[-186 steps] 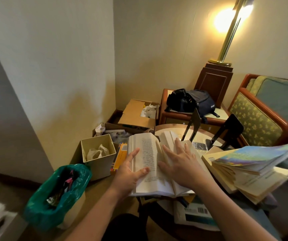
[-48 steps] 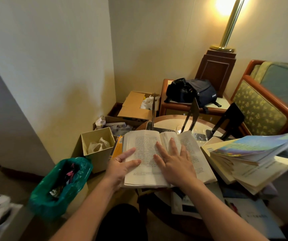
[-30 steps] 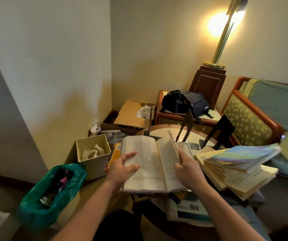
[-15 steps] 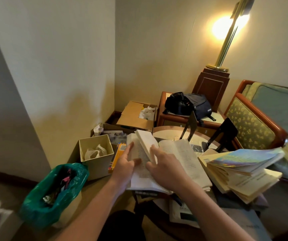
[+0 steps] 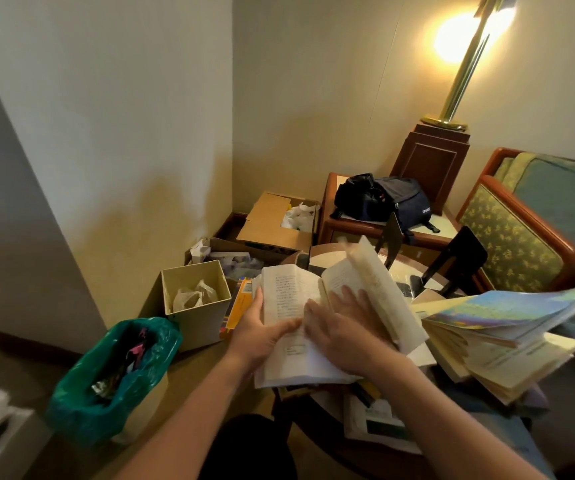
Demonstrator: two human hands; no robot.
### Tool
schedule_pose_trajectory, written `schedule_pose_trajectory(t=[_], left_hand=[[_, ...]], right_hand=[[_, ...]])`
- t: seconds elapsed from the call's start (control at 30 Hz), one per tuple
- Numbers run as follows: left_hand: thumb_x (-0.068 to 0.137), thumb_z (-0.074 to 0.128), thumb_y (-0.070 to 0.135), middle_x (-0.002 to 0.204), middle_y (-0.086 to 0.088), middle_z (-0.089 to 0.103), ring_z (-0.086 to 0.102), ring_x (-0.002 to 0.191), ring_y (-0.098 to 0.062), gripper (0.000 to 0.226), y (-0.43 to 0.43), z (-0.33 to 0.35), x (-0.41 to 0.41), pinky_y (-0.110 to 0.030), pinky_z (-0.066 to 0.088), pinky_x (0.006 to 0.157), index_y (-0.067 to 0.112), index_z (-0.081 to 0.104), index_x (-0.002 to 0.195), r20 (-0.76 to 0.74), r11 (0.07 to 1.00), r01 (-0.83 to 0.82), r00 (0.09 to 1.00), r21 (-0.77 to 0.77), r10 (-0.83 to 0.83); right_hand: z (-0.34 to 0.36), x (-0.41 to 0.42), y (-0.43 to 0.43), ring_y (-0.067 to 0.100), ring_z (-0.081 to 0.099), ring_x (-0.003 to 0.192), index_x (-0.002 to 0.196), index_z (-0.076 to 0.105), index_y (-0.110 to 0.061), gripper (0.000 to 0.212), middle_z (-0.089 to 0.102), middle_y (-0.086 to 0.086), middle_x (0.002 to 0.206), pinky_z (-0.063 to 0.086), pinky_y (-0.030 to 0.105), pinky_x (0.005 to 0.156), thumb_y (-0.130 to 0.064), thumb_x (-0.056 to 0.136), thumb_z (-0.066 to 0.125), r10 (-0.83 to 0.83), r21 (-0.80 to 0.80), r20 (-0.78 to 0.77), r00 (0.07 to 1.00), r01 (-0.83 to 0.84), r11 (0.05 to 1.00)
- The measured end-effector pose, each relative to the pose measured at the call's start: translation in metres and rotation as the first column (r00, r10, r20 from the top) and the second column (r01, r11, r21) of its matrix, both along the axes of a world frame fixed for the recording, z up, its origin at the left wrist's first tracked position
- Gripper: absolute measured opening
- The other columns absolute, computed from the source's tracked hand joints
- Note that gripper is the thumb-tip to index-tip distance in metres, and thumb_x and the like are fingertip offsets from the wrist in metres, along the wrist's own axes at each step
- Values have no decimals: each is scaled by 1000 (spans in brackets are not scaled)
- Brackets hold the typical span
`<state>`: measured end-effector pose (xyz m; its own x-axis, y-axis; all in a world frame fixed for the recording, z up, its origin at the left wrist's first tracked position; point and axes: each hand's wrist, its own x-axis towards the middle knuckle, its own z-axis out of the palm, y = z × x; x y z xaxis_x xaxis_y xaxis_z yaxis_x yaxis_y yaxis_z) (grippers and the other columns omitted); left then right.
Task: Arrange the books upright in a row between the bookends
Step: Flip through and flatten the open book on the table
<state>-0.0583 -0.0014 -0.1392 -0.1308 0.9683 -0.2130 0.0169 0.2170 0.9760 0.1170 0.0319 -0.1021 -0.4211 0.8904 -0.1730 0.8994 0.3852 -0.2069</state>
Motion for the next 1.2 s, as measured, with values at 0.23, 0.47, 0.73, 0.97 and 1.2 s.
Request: schedule_pose_trajectory(t=[0.23,0.47,0.73,0.97,1.2], left_hand=[[82,80,26,152,0,43,50,132,-20,115,8,-16,3,-49,45,109,31,-7,158,-214,1000,16,977,-6,-17],[100,42,53,166,2,-15,-6,152,-35,72,7,-17,14,-60,4,122,47,-5,155,-775,988,106,613,-116,-157],[108,14,40,164,17,-10,-11,153,-15,54,22,-2,23,-63,-13,118,33,-7,157,-951,919,319,126,-231,-283],[109,14,33,167,11,-2,-5,154,-16,52,59,1,25,-60,-7,121,26,0,159,-937,941,256,213,-221,-278],[108,14,34,167,0,4,0,154,-15,54,-9,8,37,-54,-7,123,16,5,158,-976,909,366,17,-197,-219]], right_hand=[[-30,26,23,34,-18,152,150,-1,-63,80,-26,-5,164,-10,70,115,-89,81,32,-108,-34,35,994,109,993],[-42,28,27,35,-22,151,146,-8,-67,81,-28,-6,163,-18,67,112,-92,78,27,-117,-29,1,993,117,993],[-48,29,28,35,-23,150,148,-9,-65,81,-28,-5,164,-23,63,109,-92,79,25,-115,-5,-30,993,114,993],[-46,31,30,36,-26,149,147,-8,-65,82,-28,-5,164,-23,67,110,-91,80,29,-123,-83,-45,991,119,989],[-49,29,32,38,-25,149,147,-11,-65,83,-27,-3,164,-21,68,111,-93,78,27,-133,-58,-40,990,131,990]])
